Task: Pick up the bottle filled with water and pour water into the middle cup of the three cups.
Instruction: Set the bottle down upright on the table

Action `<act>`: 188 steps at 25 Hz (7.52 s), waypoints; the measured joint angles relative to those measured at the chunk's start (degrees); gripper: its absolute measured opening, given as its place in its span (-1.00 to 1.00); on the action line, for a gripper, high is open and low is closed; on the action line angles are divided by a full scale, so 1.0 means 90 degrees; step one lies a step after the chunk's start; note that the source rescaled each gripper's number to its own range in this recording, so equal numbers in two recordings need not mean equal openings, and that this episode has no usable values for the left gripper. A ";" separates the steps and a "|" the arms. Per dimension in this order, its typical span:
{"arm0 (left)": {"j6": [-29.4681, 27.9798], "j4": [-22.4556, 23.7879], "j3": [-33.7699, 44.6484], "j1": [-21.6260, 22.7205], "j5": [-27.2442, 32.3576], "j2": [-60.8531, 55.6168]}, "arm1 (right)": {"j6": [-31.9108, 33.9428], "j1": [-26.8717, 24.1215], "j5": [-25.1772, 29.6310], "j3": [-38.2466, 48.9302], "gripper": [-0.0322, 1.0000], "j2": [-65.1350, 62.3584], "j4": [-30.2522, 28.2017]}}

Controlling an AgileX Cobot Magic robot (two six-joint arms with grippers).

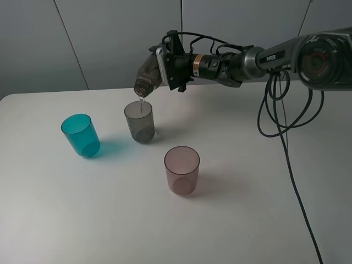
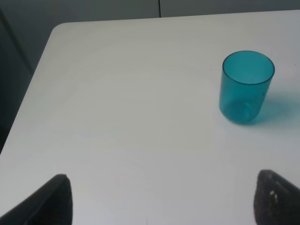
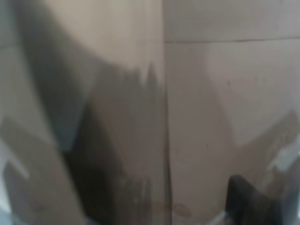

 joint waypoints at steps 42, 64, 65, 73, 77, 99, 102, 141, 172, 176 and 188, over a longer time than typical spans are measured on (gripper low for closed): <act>0.0012 0.0000 0.0000 0.0000 0.0000 0.0000 | -0.0504 0.0000 -0.0039 0.0000 -0.94 -0.0038 0.0000; 0.0012 0.0000 0.0000 0.0000 0.0000 0.0000 | -0.0594 0.0000 -0.0090 -0.0110 -0.94 -0.0052 0.0000; 0.0012 0.0000 0.0000 0.0000 0.0000 0.0000 | -0.0594 0.0000 -0.0090 -0.0110 -0.94 -0.0052 0.0000; 0.0012 0.0000 0.0000 0.0000 0.0000 0.0000 | -0.0598 0.0000 -0.0101 -0.0110 -0.94 -0.0052 0.0000; 0.0012 0.0000 0.0000 0.0000 0.0000 0.0000 | -0.0654 0.0000 -0.0114 -0.0110 -0.94 -0.0052 0.0000; 0.0012 0.0000 0.0000 0.0000 0.0000 0.0000 | -0.0856 0.0000 -0.0126 -0.0114 -0.94 -0.0066 0.0000; 0.0012 0.0000 0.0000 0.0000 0.0000 0.0000 | -0.0886 0.0000 -0.0126 -0.0114 -0.94 -0.0066 0.0000; 0.0012 0.0000 0.0000 0.0000 0.0000 0.0000 | 0.2464 0.0000 -0.0596 0.0342 -0.94 -0.0104 0.0000; 0.0012 0.0000 0.0000 0.0000 0.0000 0.0000 | 0.8626 -0.0530 0.1424 0.1576 -0.94 -0.1535 0.2196; 0.0012 0.0000 0.0000 0.0000 0.0000 0.0000 | 0.8331 -0.0706 0.1777 0.2299 -0.94 -0.1999 0.2915; 0.0012 0.0000 0.0000 0.0000 0.0000 0.0000 | 0.6977 -0.1251 0.0801 0.4999 -0.94 -0.3160 0.5163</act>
